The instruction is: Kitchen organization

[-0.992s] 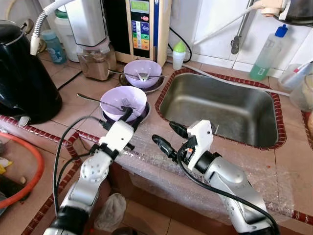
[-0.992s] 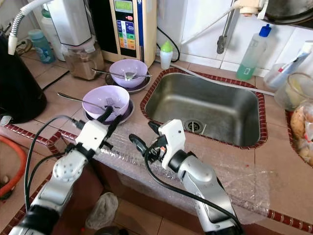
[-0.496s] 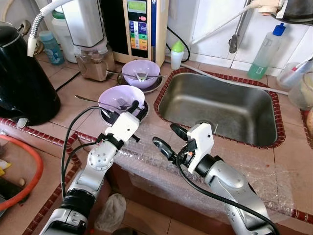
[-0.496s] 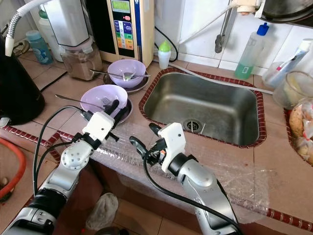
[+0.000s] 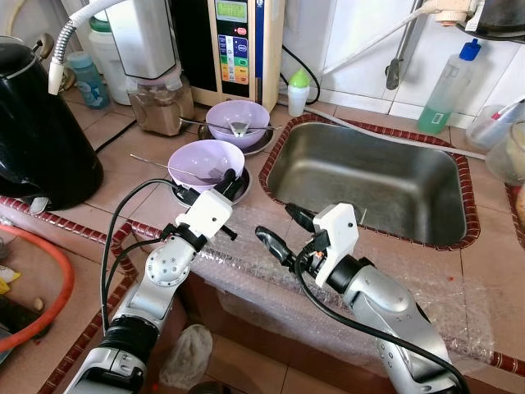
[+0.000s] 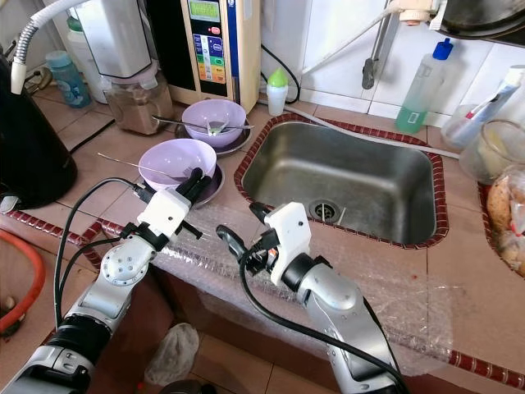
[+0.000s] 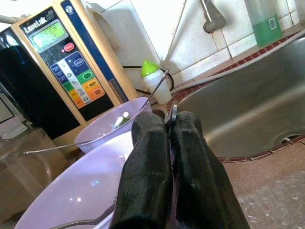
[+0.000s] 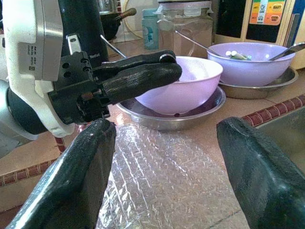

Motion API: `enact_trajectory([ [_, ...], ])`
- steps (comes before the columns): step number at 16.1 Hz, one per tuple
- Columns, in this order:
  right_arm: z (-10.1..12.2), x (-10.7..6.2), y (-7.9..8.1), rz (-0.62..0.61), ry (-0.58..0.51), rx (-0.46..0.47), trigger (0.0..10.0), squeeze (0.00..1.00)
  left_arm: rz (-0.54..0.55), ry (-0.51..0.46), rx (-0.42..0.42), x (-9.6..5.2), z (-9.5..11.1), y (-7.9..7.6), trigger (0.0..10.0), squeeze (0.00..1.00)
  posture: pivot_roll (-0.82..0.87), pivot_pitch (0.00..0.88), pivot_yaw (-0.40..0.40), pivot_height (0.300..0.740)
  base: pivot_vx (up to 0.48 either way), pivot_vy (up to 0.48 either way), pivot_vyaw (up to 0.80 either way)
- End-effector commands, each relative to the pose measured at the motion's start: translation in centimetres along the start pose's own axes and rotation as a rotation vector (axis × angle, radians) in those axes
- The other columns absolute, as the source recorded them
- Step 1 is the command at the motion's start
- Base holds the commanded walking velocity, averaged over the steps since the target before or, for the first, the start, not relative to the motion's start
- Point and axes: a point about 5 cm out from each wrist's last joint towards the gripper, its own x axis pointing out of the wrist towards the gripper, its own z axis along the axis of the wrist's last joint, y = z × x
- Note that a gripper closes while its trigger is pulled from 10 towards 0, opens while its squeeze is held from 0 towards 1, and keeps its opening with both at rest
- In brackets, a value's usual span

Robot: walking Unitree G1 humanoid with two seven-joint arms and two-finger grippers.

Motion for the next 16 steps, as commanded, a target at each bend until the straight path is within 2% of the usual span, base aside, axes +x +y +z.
enact_trajectory([
  [1, 0.10, 0.20, -0.12, 0.006, -0.005, -0.009, 10.0, 0.00, -0.001, -0.017, 0.008, 0.07, 0.28, 0.04, 0.0, 0.00, -0.03, 0.000, 0.040, 0.740, 0.000, 0.000, 0.00],
  [16, 0.10, 0.20, -0.14, 0.005, -0.005, -0.009, 10.0, 0.00, 0.001, -0.022, 0.009, 0.09, 0.36, 0.06, 0.0, 0.00, -0.03, 0.000, 0.040, 0.740, 0.000, 0.000, 0.00],
])
